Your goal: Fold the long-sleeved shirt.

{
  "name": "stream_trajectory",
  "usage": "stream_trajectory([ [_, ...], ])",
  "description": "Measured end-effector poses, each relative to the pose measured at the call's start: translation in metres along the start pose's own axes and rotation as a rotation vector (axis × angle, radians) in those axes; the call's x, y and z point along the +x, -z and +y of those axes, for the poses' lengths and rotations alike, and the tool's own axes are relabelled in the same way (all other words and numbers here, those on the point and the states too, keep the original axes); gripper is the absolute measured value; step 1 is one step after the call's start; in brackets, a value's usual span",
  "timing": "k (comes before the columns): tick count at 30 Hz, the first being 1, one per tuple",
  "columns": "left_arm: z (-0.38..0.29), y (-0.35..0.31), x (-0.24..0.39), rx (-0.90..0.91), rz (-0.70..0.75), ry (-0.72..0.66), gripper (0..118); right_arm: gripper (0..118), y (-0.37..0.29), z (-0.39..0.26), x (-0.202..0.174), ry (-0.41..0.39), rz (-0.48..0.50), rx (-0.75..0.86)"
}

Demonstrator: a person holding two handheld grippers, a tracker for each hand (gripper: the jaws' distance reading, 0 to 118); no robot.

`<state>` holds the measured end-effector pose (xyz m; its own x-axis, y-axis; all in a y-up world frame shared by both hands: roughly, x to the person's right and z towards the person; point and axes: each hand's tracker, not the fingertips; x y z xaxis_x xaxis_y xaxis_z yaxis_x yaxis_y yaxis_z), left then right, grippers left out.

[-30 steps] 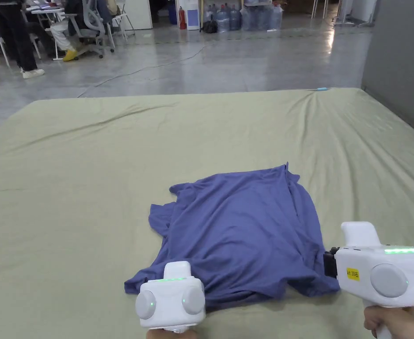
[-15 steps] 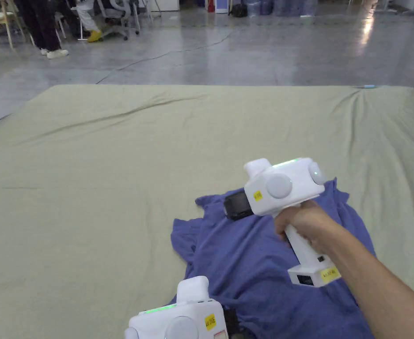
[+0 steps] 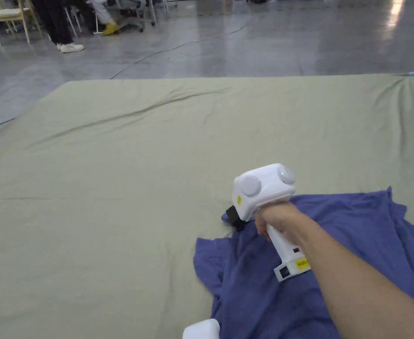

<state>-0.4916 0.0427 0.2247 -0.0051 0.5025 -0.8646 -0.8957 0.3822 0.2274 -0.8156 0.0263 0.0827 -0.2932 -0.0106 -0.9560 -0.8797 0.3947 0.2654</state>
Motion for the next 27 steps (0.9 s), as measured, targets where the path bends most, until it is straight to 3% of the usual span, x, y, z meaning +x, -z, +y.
stream_trajectory([
  [1, 0.001, 0.0, 0.0, 0.002, 0.004, 0.002, 1, 0, -0.003, 0.001, -0.004, -0.01, 0.05, 0.028],
  [2, 0.002, 0.0, 0.0, 0.002, 0.001, 0.002, 1, 0, -0.011, 0.002, -0.008, -0.018, -0.054, 0.038],
  [5, 0.012, -0.016, 0.002, 0.043, -0.021, -0.016, 1, 0, -0.035, 0.002, -0.008, -0.003, -0.046, 0.082],
  [10, 0.06, -0.055, 0.009, 0.183, 0.055, 0.058, 1, 0, -0.146, 0.015, 0.046, 0.051, -0.093, 0.299],
  [14, 0.123, -0.105, 0.026, 0.347, 0.08, 0.098, 1, 0, -0.26, 0.013, 0.091, 0.106, -0.198, 0.48],
  [18, 0.196, -0.161, 0.065, 0.472, 0.148, 0.281, 1, 0, -0.37, 0.004, 0.13, 0.15, -0.259, 0.616],
  [21, 0.252, -0.202, 0.107, 0.54, 0.18, 0.409, 1, 0, -0.429, -0.003, 0.153, 0.159, -0.335, 0.681],
  [23, 0.291, -0.222, 0.127, 0.541, 0.113, 0.46, 1, 0, -0.459, -0.006, 0.166, 0.184, -0.348, 0.712],
  [27, 0.357, -0.26, 0.173, 0.612, 0.161, 0.467, 1, 0, -0.5, -0.014, 0.186, 0.207, -0.392, 0.753],
])
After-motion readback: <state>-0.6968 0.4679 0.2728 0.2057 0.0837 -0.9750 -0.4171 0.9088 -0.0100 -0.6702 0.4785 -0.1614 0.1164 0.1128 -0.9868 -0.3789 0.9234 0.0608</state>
